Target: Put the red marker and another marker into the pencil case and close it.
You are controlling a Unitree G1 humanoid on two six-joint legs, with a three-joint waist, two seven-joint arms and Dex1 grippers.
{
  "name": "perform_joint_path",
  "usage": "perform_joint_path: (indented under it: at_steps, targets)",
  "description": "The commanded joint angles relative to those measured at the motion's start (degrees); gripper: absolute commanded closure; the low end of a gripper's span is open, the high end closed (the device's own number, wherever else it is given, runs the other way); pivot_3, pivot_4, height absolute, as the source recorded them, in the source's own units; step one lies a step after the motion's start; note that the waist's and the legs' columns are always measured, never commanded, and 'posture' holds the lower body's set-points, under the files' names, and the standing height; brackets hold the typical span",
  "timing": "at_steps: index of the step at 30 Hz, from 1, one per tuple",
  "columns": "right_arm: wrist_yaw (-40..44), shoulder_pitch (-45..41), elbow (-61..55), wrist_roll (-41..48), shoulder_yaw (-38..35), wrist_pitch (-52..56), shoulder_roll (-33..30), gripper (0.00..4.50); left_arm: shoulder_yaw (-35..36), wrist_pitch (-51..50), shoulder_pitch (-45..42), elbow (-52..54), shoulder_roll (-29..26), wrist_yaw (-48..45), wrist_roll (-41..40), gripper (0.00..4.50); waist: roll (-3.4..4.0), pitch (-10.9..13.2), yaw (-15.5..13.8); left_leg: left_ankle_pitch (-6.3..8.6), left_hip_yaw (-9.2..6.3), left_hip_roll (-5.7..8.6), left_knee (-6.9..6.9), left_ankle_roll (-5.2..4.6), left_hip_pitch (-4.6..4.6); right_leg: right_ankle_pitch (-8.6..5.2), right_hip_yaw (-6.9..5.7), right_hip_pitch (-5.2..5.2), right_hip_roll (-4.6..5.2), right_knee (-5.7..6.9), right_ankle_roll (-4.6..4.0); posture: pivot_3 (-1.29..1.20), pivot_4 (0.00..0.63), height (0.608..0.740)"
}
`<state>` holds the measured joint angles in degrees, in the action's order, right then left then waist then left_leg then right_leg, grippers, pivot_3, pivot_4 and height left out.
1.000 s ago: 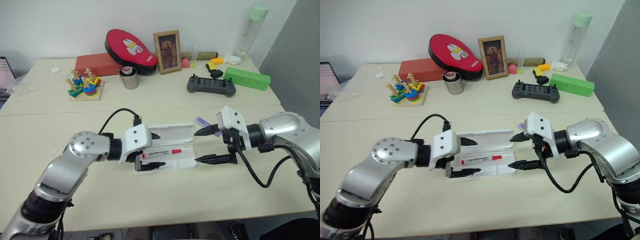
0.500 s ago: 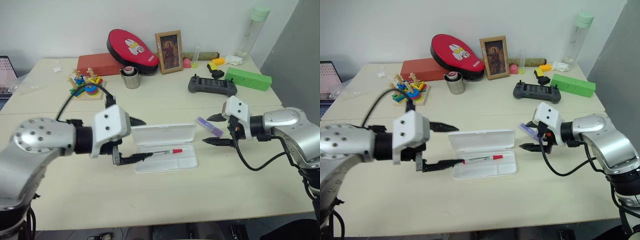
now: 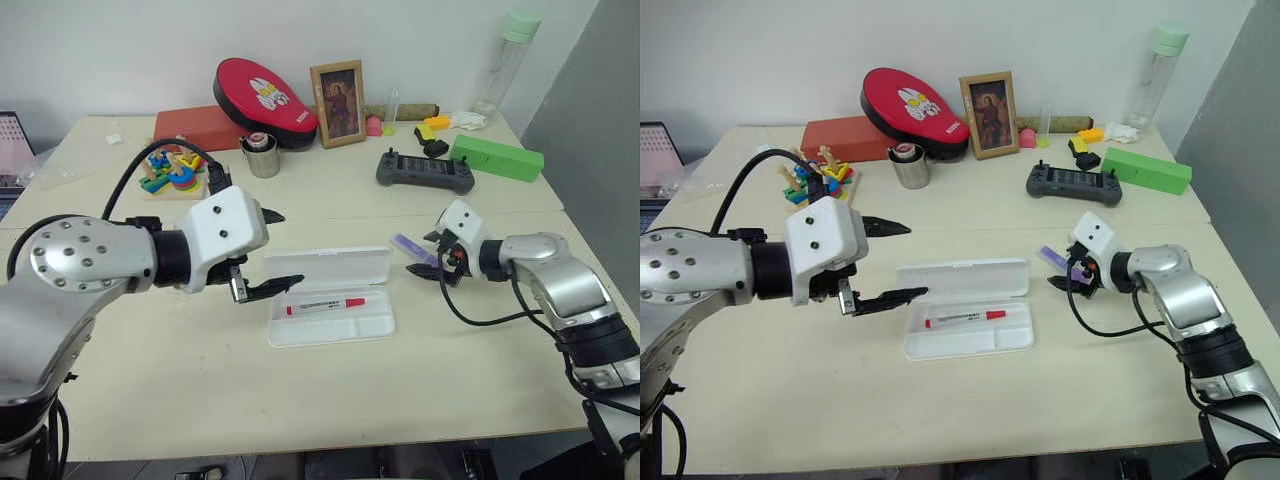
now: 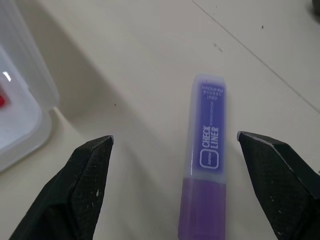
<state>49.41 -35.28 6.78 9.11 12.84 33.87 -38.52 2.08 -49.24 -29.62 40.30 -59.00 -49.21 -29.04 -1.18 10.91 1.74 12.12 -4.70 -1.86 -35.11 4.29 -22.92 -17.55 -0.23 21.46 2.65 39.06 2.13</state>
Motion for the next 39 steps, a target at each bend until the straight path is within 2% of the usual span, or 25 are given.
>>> perform_joint_path:
  at_steps: [1, 11, 13, 14, 26, 37, 39]
  targets:
    - [-0.92, -1.1, 3.24, -1.64, -1.06, -2.68, 0.95, 0.33, -2.28, 1.18, -2.73, -0.02, 1.01, 1.27, 1.43, 0.03, 0.0, 0.0, 0.01, 0.0, 0.0, 0.0, 0.0, 0.0, -0.01, 0.0, 0.01, 0.0, 0.0, 0.0, 0.0, 0.0, 0.15, 0.74]
    - [-2.86, -1.74, 10.59, -1.21, -4.26, -1.02, 4.3, 0.33, -3.64, 2.17, -3.71, -0.77, 0.25, 0.55, 2.64, 0.03, 0.0, 0.0, 0.15, 0.0, 0.07, 0.0, 0.0, 0.0, 0.06, 0.01, 0.1, 0.0, -0.01, 0.04, 0.01, 0.0, 0.15, 0.74]
    - [-3.49, -2.14, 11.13, 0.62, -6.12, 2.07, 5.76, 0.69, -3.71, 2.25, -3.7, -0.98, 0.24, 0.54, 2.83, 0.0, 0.0, 0.0, 0.13, 0.0, 0.07, 0.0, -0.02, 0.0, 0.06, 0.02, 0.1, -0.01, -0.01, 0.04, 0.04, 0.0, 0.15, 0.74]
    - [-3.37, -2.2, 11.1, 1.15, -6.51, 2.72, 6.12, 0.7, -3.59, 2.25, -3.59, -1.02, 0.23, 0.5, 2.83, 0.0, 0.0, 0.0, 0.15, 0.0, 0.08, 0.0, -0.04, 0.0, 0.06, 0.04, 0.11, -0.01, -0.01, 0.04, 0.06, 0.0, 0.15, 0.74]
    - [-1.7, -1.71, 8.21, 0.87, -6.06, 3.87, 5.69, 3.43, -3.14, 3.84, -1.77, -1.98, -0.33, -0.27, 3.93, 0.0, 0.0, 0.0, 0.15, 0.0, 0.11, 0.0, -0.03, 0.0, 0.05, 0.05, 0.16, 0.02, -0.02, 0.03, 0.07, 0.0, 0.15, 0.74]
    - [1.54, 1.04, 1.49, 0.77, -5.33, 3.52, 3.01, 3.42, -2.28, 4.54, -0.67, -2.74, -0.94, -0.51, 4.07, 0.0, 0.0, 0.0, 0.1, 0.0, 0.12, 0.0, -0.03, 0.0, 0.03, 0.05, 0.18, 0.03, -0.02, 0.02, 0.07, 0.0, 0.15, 0.74]
    - [4.47, 3.03, -3.24, 1.38, -5.88, 3.75, -0.77, 3.42, -0.8, 4.97, 0.4, -3.59, -1.9, -0.97, 4.18, 0.0, 0.01, 0.01, 0.08, 0.0, 0.13, 0.0, -0.03, 0.0, 0.02, 0.05, 0.18, 0.04, -0.02, 0.03, 0.07, 0.0, 0.15, 0.74]
